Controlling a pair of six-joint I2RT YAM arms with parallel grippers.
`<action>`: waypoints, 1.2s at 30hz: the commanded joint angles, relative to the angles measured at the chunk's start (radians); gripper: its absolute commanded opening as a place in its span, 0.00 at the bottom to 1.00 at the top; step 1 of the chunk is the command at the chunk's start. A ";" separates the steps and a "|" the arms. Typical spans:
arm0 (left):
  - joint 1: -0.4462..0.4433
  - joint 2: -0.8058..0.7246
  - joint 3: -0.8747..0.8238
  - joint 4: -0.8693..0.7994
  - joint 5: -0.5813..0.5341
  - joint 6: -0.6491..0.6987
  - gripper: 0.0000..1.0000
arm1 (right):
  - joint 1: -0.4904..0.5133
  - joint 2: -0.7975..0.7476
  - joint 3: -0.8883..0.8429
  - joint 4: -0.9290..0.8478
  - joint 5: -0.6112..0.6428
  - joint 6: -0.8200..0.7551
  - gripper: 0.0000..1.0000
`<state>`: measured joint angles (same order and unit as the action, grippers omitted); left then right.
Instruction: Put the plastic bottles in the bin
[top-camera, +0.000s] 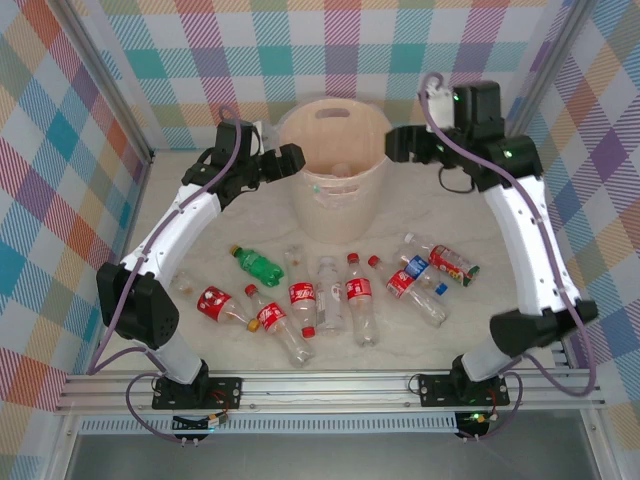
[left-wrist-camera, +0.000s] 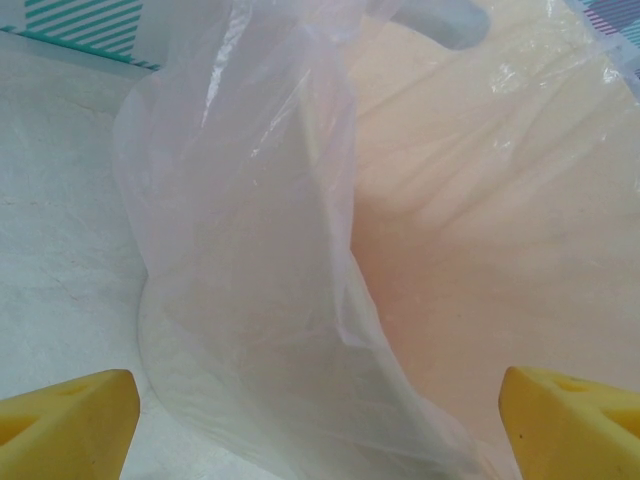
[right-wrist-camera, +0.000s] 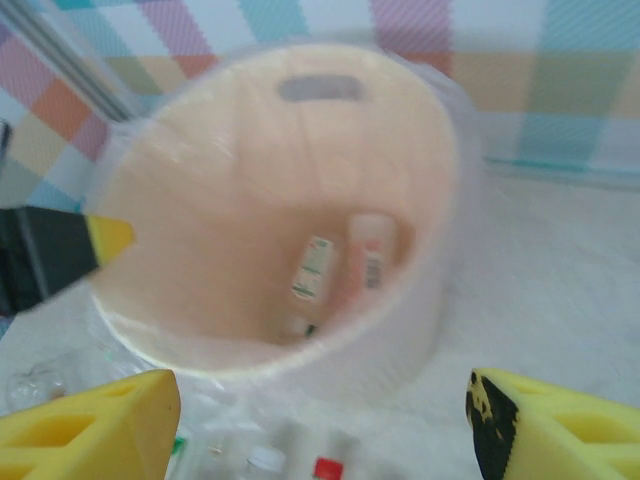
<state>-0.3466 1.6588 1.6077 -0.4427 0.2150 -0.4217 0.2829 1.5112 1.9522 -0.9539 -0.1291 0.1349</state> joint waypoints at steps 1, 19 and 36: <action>-0.006 0.001 0.040 -0.041 -0.014 0.034 0.94 | -0.042 -0.105 -0.190 0.011 0.023 0.060 0.76; 0.081 -0.232 0.100 -0.392 -0.055 0.025 1.00 | -0.205 -0.259 -0.700 0.372 -0.046 0.264 0.78; 0.075 -0.473 -0.597 -0.356 0.001 -0.385 0.86 | -0.213 -0.222 -0.738 0.454 -0.043 0.276 0.77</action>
<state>-0.2569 1.1976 1.0153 -0.8413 0.2367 -0.7422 0.0776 1.3048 1.2282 -0.5133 -0.1684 0.4263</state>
